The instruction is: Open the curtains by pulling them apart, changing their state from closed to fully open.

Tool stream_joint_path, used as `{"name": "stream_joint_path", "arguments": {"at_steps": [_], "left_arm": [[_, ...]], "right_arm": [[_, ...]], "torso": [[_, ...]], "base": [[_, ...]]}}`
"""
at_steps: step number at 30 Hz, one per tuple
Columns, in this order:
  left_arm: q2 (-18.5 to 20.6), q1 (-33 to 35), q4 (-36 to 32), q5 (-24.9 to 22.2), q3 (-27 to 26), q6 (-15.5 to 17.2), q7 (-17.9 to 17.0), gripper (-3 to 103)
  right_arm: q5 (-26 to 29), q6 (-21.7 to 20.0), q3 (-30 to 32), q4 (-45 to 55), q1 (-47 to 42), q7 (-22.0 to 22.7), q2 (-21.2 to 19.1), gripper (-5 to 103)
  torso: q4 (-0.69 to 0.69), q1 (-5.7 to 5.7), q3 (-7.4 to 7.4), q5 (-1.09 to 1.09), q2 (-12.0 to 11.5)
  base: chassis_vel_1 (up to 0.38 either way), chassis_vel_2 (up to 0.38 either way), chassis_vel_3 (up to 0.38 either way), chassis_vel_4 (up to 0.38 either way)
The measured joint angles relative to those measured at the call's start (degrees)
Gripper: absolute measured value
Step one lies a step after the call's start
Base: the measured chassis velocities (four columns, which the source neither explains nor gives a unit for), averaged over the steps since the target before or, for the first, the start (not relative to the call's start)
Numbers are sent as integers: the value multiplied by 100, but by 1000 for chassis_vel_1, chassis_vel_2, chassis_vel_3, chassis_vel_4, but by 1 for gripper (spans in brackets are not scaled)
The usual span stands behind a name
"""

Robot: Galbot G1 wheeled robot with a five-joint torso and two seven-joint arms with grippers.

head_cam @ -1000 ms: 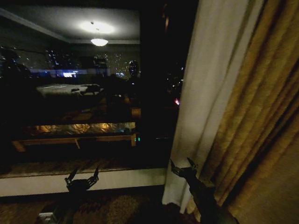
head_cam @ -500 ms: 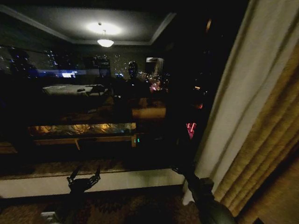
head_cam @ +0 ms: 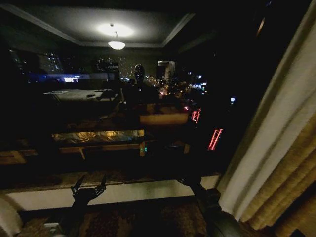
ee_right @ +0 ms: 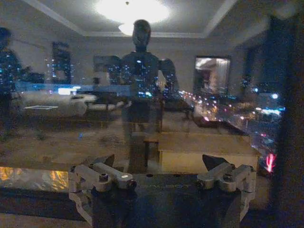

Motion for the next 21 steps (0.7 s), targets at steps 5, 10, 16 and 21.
{"name": "stream_joint_path", "arguments": {"at_steps": [5, 10, 16, 21], "left_arm": [[-46, 2, 2, 13, 21, 2, 0, 100], [-75, 36, -6, 25, 7, 2, 0, 100], [-95, 59, -28, 26, -11, -1, 1, 100], [-150, 79, -52, 55, -7, -6, 1, 100]], "right_arm": [[-19, -5, -130, -72, 83, 9, 21, 100], [-34, -9, -205, -138, 101, 9, 10, 100], [-39, -9, -223, -161, 119, 9, 3, 100], [-39, -9, -217, -193, 145, 2, 55, 100]], "torso": [[0, 0, 0, 1, -1], [0, 1, 1, 0, -1], [0, 0, 0, 1, -1], [0, 0, 1, 0, 0]], "base": [[369, 358, -343, -349], [343, 354, -335, -373], [349, 359, -361, -353], [341, 351, -337, -336]]}}
